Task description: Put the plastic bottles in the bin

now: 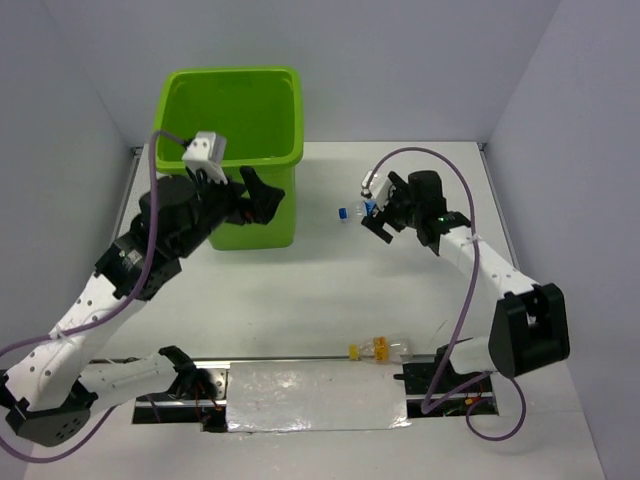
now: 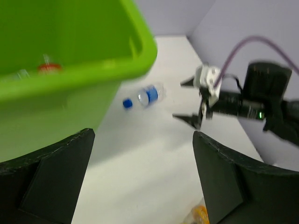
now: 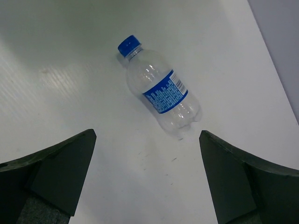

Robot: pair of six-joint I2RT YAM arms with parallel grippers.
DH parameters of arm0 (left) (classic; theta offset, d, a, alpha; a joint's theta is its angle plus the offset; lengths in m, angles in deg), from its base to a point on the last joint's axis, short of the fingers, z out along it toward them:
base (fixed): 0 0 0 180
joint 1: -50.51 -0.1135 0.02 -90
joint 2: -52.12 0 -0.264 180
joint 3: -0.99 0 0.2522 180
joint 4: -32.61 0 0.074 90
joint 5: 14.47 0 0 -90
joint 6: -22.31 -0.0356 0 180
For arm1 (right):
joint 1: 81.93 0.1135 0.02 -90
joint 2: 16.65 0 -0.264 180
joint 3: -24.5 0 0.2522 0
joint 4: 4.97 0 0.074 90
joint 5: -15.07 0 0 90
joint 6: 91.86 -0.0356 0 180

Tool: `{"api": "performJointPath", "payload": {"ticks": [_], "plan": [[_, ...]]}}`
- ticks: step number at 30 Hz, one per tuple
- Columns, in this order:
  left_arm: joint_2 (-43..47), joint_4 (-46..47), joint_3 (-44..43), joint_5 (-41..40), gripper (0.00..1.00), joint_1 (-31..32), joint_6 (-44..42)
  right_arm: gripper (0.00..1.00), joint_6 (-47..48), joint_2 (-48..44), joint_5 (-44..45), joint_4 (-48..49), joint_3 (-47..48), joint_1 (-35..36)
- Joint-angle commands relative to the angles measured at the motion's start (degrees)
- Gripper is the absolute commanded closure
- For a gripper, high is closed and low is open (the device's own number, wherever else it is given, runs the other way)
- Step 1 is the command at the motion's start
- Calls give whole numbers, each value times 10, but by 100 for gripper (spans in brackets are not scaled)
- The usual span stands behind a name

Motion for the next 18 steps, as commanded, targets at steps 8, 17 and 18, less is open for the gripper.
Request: {"api": "performJointPath", "payload": {"ticks": [8,17,18], "plan": [[99,129,308,30,1,62,102,0,138,171,20,-86,180,6],[133,66,424,-36,1,63,150,0,155,314,108,-154,276,27],[145,70,432,-36,1,63,153,0,151,325,116,-156,283,28]]}}
